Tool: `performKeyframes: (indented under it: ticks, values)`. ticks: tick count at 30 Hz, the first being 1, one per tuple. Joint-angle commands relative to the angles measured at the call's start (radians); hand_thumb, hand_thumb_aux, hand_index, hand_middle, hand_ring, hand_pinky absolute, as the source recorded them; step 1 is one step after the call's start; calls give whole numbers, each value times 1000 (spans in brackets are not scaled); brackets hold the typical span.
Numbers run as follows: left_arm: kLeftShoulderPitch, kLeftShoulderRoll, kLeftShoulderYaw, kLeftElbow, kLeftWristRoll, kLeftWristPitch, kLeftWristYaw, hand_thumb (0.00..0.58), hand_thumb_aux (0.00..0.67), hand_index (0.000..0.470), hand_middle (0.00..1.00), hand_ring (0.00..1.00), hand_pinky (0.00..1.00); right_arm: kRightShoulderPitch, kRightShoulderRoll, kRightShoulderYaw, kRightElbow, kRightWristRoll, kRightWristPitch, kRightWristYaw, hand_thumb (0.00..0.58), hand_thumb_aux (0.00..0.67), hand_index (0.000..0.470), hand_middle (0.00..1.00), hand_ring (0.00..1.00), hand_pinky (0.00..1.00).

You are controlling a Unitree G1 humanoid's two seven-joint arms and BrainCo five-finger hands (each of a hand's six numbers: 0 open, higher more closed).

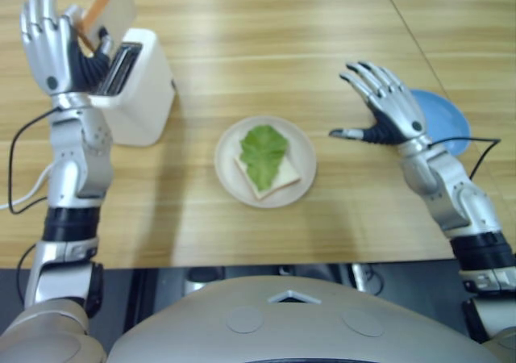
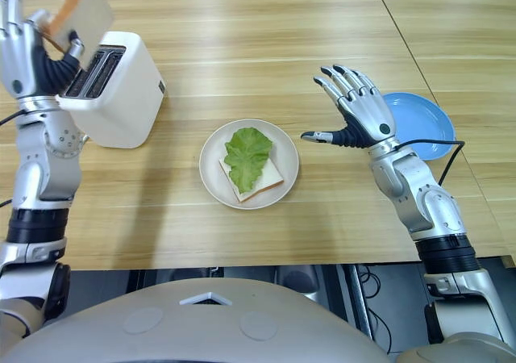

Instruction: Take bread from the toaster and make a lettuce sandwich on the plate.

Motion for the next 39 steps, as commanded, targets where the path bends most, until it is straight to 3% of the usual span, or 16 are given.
performKeyframes:
  ticks: [1,7,10,12,20,30,35,39]
  values:
    - [9,-37,44,-117,-179,-134,-40,580,670,460,1000,1000,1000,9,10,-5,25,12,-8,-5,0,0,0,0,0,0]
    - [-2,-153,-74,-37,-567,-203,-370,580,670,460,1000,1000,1000,6,37,-31,60,108,-34,5,0,0,0,0,0,0]
    - [29,-215,-202,32,-785,-99,-652,580,670,460,1000,1000,1000,2,57,-64,92,224,-63,26,0,0,0,0,0,0]
    - [46,-255,-250,49,-861,-32,-744,580,670,460,1000,1000,1000,-5,69,-85,125,292,-84,39,0,0,0,0,0,0]
    - [73,-297,-322,99,-893,101,-861,580,670,460,1000,1000,1000,-20,107,-101,210,395,-128,91,0,0,0,0,0,0]
    - [83,-300,-360,205,-806,106,-863,580,670,460,1000,1000,1000,-21,140,-84,192,383,-138,136,0,0,0,0,0,0]
    - [64,-305,-367,318,-764,85,-849,580,670,460,1000,1000,1000,-4,136,-16,150,269,-156,148,0,0,0,0,0,0]
    - [43,-308,-379,396,-737,56,-849,580,670,460,1000,1000,1000,-1,92,93,79,36,-211,119,0,0,0,0,0,0]
